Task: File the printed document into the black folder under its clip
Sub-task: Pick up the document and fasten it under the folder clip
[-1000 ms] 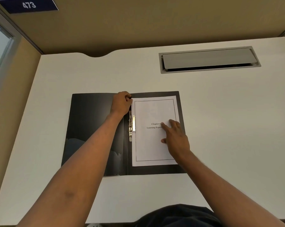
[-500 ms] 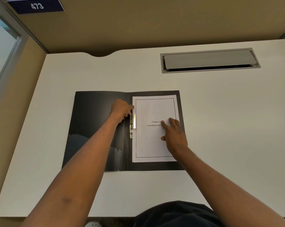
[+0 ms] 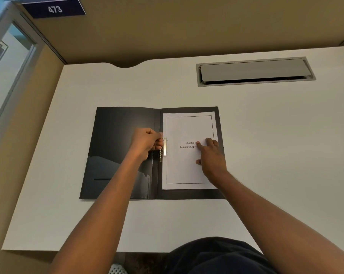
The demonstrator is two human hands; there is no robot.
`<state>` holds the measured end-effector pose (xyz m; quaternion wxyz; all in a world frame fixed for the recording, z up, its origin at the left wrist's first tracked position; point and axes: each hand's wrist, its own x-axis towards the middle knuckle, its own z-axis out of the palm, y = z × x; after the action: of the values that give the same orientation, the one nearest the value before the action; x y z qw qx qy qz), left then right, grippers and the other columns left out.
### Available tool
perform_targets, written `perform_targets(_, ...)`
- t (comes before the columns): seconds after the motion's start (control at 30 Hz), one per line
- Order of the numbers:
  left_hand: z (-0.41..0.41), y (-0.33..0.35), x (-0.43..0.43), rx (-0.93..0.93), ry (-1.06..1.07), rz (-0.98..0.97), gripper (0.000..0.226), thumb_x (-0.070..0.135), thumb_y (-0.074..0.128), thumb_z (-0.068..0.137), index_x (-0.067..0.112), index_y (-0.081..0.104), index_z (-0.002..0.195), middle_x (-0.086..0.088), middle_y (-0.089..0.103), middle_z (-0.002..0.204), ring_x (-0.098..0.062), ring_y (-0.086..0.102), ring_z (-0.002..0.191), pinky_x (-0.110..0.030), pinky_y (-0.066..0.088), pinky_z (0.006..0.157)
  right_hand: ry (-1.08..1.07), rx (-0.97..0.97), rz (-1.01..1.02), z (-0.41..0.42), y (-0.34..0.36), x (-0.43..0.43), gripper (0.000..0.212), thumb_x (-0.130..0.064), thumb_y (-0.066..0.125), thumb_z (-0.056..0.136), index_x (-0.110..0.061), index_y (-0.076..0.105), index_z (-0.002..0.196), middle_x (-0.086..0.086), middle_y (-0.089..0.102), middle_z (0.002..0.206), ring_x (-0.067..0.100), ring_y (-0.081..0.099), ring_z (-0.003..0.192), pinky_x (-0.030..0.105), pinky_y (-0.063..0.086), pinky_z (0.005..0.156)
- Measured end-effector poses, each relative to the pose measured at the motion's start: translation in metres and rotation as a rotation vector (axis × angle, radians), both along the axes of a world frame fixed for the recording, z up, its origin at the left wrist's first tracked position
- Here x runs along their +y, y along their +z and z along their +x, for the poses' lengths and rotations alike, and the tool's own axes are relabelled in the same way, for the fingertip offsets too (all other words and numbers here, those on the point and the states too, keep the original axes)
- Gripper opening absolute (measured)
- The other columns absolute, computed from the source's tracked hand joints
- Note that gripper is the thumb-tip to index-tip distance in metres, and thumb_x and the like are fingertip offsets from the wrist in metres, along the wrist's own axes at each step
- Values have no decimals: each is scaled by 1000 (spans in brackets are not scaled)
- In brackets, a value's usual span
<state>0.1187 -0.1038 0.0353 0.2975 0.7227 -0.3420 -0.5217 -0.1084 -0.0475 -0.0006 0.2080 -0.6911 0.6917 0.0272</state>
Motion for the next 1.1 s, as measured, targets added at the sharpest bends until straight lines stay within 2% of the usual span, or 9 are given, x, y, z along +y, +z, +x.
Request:
perform_targets(0.13, -7, -6, 22, 24, 78, -25, 7, 8, 73, 93, 3, 73, 87, -16, 77, 81, -23, 77, 66, -32, 65, 67, 2, 2, 5, 1, 2, 0, 71, -23, 70, 94, -18, 36, 156, 9, 34, 154, 27, 26, 148, 38, 48, 106)
perform_targets(0.33, -18, -20, 50, 8, 164, -49, 4, 5, 71, 93, 7, 72, 96, -13, 78, 84, -22, 79, 73, -36, 66, 74, 3, 7, 14, 1, 4, -1, 71, -21, 70, 94, -17, 37, 156, 9, 35, 152, 28, 27, 147, 40, 50, 104)
perform_targets(0.57, -15, -29, 64, -130, 167, -114, 8, 17, 76, 92, 11, 70, 93, -8, 77, 83, -19, 77, 68, -33, 66, 68, 6, 5, 10, 1, 3, -1, 70, -21, 70, 93, -16, 37, 155, 9, 35, 152, 28, 27, 147, 39, 50, 103)
perform_targets(0.73, -11, -38, 80, -244, 133, -130, 18, 28, 77, 90, 12, 70, 88, -6, 75, 76, -17, 72, 61, -18, 55, 51, 7, 6, 15, 1, 5, 0, 70, -22, 70, 94, -17, 37, 155, 8, 36, 151, 28, 27, 147, 39, 51, 101)
perform_targets(0.87, -9, -45, 86, -271, 138, -121, 22, 31, 78, 89, 11, 71, 85, -7, 73, 74, -23, 71, 63, -24, 56, 54, 10, 5, 11, 1, 7, 0, 70, -22, 69, 94, -16, 37, 155, 9, 36, 150, 28, 28, 146, 39, 51, 102)
perform_targets(1.1, -10, -49, 87, -344, 89, -139, 24, 31, 81, 86, 12, 69, 77, -2, 72, 66, -17, 69, 55, -28, 58, 54, 13, 11, 17, 2, 8, 0, 69, -21, 69, 94, -16, 37, 155, 9, 37, 150, 28, 26, 147, 39, 50, 103)
